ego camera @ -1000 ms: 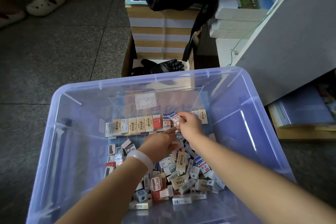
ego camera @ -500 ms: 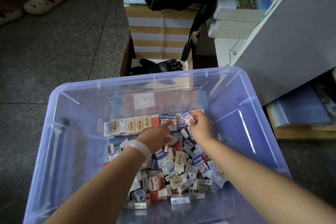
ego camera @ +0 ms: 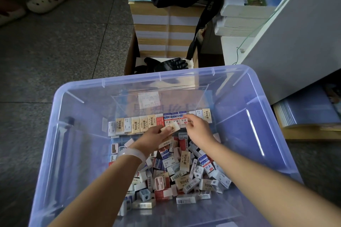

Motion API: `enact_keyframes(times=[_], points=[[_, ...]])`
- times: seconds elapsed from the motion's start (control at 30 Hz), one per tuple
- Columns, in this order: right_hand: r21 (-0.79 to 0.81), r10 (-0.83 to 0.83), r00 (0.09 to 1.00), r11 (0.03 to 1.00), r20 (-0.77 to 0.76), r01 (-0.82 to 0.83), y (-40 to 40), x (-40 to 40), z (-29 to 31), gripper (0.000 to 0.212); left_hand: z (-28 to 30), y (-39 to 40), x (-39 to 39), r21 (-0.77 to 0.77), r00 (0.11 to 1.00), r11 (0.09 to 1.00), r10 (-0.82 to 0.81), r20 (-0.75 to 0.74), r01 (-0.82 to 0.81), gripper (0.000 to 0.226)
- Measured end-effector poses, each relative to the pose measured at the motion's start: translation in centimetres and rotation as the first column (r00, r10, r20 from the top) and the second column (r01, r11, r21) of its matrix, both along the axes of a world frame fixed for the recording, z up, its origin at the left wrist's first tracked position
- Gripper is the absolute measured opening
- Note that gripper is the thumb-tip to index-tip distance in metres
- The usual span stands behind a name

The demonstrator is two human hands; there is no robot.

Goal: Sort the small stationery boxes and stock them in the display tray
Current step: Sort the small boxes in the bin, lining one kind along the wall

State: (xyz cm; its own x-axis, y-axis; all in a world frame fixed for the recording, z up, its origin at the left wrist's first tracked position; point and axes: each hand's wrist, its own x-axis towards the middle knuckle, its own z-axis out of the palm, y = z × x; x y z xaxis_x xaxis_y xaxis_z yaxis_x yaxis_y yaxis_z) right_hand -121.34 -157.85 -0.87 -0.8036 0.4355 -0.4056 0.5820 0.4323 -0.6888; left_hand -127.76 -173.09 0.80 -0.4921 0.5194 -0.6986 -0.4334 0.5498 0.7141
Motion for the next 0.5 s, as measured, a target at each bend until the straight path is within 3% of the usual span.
enact_keyframes(times=[0.13,0.27,0.37,0.5], points=[[-0.122,-0.091,0.996,0.989,-0.010,0.089,0.3,-0.2,0.2,0.035,0.5,0.5,0.4,0.081,0.960,0.967,0.224,0.170,-0.240,0.013],[-0.127,-0.030,0.998,0.991,0.049,0.036,0.3,0.0,0.3,0.035,0.4,0.4,0.7,0.040,0.958,0.964,0.255,0.129,-0.262,0.021],[-0.061,-0.049,0.999,0.997,-0.019,0.047,0.1,-0.2,1.0,0.029,1.1,0.1,0.3,0.059,0.921,0.941,0.313,0.230,-0.334,0.024],[-0.268,0.022,0.999,0.963,-0.023,-0.027,-1.0,-0.9,3.1,0.026,2.2,-0.5,-0.4,0.070,0.921,0.946,0.288,0.264,-0.316,0.022]])
